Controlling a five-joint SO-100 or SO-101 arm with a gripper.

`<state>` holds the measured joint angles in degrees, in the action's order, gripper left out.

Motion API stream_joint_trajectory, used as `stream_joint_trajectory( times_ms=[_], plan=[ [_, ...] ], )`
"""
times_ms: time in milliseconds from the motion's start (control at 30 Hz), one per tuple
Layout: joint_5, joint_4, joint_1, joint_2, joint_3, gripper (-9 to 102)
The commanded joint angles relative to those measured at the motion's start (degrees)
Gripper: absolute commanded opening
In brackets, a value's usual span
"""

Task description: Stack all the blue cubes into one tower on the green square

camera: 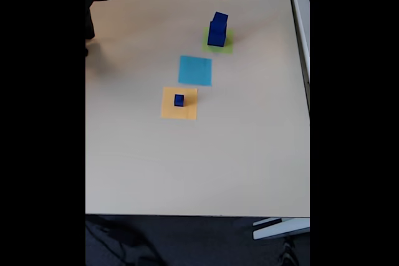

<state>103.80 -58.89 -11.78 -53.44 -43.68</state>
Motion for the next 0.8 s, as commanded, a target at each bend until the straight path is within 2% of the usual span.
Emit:
stream_joint_trajectory(
  times_ms=[0, 767],
  plan=[
    [-0.26, -0.18, 0.62, -1.05, 3.16, 0],
    [-4.04, -0.88, 1.67, 0.18, 3.25, 0]
  ],
)
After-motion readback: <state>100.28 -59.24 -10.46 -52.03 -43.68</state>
